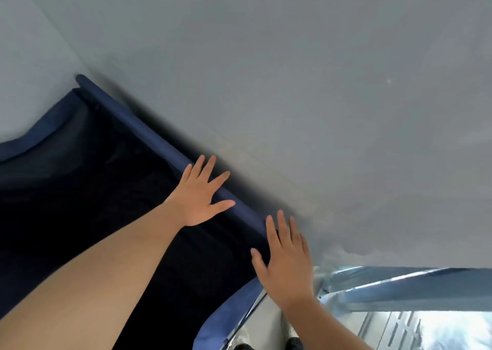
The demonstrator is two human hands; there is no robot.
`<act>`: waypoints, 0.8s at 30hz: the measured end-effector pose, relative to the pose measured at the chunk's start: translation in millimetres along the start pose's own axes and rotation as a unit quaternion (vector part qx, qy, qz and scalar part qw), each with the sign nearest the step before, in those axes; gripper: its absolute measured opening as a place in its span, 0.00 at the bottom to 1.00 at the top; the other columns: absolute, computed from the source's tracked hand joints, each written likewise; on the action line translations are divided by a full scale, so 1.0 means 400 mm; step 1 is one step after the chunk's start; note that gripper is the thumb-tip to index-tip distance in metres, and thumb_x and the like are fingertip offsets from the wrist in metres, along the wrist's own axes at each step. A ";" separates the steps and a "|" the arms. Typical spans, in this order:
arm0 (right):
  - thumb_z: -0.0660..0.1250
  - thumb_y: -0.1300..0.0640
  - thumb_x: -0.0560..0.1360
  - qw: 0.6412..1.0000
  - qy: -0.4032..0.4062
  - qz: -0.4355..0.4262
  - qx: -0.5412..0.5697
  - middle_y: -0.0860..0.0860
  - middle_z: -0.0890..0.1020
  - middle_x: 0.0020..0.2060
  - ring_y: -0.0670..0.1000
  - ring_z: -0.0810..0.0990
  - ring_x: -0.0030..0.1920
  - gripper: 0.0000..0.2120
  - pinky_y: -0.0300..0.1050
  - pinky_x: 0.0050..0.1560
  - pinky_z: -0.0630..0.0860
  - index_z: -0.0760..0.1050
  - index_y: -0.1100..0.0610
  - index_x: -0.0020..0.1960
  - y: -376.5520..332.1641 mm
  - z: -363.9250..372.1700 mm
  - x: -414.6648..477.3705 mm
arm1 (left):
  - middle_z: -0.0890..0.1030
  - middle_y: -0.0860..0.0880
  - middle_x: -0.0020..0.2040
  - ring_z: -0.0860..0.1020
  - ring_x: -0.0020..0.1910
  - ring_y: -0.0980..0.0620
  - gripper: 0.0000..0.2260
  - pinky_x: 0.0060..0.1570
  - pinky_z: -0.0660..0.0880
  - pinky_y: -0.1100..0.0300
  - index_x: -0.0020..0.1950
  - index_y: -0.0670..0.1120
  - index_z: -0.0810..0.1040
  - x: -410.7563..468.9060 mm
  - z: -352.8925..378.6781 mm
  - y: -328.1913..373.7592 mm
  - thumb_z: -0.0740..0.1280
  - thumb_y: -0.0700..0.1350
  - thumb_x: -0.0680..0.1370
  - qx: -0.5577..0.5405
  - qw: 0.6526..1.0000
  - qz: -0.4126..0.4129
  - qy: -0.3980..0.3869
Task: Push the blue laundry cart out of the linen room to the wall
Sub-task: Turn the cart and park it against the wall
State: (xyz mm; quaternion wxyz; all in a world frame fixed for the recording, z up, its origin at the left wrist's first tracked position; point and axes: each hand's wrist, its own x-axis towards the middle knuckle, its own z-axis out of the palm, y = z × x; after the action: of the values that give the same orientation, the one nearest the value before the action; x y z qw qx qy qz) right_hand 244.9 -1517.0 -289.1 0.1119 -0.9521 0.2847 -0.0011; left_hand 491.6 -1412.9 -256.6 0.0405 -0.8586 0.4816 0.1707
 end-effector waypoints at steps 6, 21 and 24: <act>0.59 0.38 0.75 1.000 -0.026 0.005 0.000 0.55 0.66 0.77 0.60 0.69 0.74 0.35 0.57 0.66 0.73 0.63 0.54 0.77 0.012 -0.010 -0.011 | 0.37 0.43 0.81 0.33 0.79 0.41 0.37 0.76 0.38 0.44 0.81 0.56 0.45 -0.003 -0.001 0.014 0.45 0.72 0.76 -0.007 1.000 0.007 -0.003; 0.46 0.40 0.79 0.952 -0.096 -0.280 -0.075 0.56 0.61 0.79 0.58 0.63 0.78 0.33 0.57 0.70 0.68 0.61 0.57 0.78 0.085 -0.081 0.110 | 0.35 0.45 0.80 0.34 0.79 0.46 0.40 0.76 0.41 0.43 0.80 0.52 0.39 -0.691 0.239 0.183 0.41 0.74 0.75 -0.155 0.895 -0.410 0.083; 0.44 0.40 0.79 0.942 -0.105 -0.311 -0.072 0.57 0.58 0.80 0.59 0.59 0.79 0.35 0.58 0.72 0.65 0.57 0.59 0.79 0.097 -0.076 0.119 | 0.43 0.41 0.82 0.42 0.81 0.41 0.37 0.76 0.47 0.40 0.81 0.49 0.47 -0.861 0.301 0.226 0.50 0.68 0.78 -0.131 0.838 -0.523 0.083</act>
State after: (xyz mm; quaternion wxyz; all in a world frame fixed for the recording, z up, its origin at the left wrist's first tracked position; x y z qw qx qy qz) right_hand 261.7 -1580.8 -270.6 0.0664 -0.9934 -0.0399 0.0841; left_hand 220.4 -1152.7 -246.6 -0.0289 -0.9910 -0.0645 0.1139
